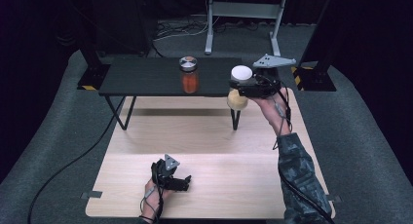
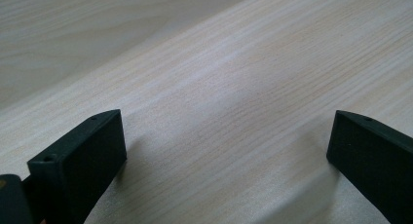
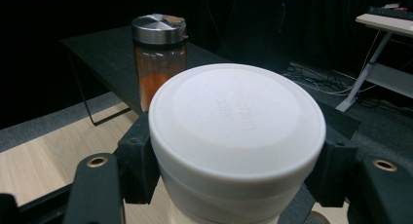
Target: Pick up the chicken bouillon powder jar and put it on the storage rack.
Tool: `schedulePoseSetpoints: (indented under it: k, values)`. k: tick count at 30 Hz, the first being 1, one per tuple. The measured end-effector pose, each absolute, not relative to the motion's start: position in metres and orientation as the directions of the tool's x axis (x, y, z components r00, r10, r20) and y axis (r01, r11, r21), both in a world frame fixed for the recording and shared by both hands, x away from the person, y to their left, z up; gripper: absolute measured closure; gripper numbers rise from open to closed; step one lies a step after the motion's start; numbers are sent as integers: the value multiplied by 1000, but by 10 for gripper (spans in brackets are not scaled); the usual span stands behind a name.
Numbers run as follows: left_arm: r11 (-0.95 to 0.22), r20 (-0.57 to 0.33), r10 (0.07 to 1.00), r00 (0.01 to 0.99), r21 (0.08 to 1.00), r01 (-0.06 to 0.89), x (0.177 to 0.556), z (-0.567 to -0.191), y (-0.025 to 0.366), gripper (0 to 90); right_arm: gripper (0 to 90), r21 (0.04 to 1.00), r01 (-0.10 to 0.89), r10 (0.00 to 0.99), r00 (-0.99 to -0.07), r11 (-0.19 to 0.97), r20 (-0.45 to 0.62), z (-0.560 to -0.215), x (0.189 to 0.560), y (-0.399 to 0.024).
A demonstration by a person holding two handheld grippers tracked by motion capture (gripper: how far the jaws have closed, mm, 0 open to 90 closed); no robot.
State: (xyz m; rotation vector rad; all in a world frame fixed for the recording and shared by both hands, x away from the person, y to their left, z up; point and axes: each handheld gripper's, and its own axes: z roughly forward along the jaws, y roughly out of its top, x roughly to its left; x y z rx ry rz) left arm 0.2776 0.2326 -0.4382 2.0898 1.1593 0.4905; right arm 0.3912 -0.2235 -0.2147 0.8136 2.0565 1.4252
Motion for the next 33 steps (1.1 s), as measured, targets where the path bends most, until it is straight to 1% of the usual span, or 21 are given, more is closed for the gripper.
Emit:
schedulePoseSetpoints:
  k: [33]
  values:
    - [-365, -4, 848, 531, 722, 588, 278, -438, 233, 4, 330, 948, 196, 727, -685, 249, -49, -192, 409, -215]
